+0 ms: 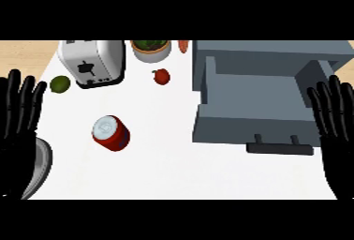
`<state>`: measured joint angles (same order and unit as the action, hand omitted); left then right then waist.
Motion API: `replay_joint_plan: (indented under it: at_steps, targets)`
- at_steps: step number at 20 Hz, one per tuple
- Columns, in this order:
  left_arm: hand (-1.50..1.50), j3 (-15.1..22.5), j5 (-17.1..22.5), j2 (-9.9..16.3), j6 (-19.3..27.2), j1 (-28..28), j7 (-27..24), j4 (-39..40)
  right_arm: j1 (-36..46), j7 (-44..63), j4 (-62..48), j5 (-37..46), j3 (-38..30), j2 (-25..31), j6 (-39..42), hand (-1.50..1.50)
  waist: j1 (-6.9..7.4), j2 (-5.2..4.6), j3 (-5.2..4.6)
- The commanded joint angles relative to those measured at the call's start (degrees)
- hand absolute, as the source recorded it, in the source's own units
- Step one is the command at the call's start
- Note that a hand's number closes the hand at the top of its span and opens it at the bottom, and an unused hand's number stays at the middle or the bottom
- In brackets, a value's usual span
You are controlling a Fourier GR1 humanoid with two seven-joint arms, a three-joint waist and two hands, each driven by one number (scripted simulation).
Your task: Pick up the can, place it into the drawer and close the drawer
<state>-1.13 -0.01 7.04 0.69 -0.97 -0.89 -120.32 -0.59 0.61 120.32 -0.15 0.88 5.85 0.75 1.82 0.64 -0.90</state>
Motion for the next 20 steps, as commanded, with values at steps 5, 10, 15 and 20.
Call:
replay_joint_plan:
  at_steps: [5,10,15,20]
  targets:
    - [-1.5,9.86,19.7,5.19,-23.31,-1.94,-3.42,0.13,2.24,-2.02,-0.73,1.26,0.2,-0.52,-0.65,-1.5,-3.28,-0.81,0.69]
    - [-1.5,6.68,25.28,17.19,-34.69,3.57,3.35,9.23,-3.4,8.75,-3.67,1.56,-2.48,-0.45,-3.43,-1.5,-2.76,-0.96,0.76]
    - [-1.5,-1.24,36.43,24.25,-41.71,1.82,6.32,12.38,-9.02,6.19,-2.71,-0.78,-3.85,0.01,-1.02,-1.5,-2.23,-0.61,0.91]
    - [-1.5,-4.54,41.4,25.32,-44.51,-2.77,9.33,18.13,-11.57,6.7,1.07,2.05,-1.06,-2.53,-2.11,-1.5,-2.27,-0.64,0.9]
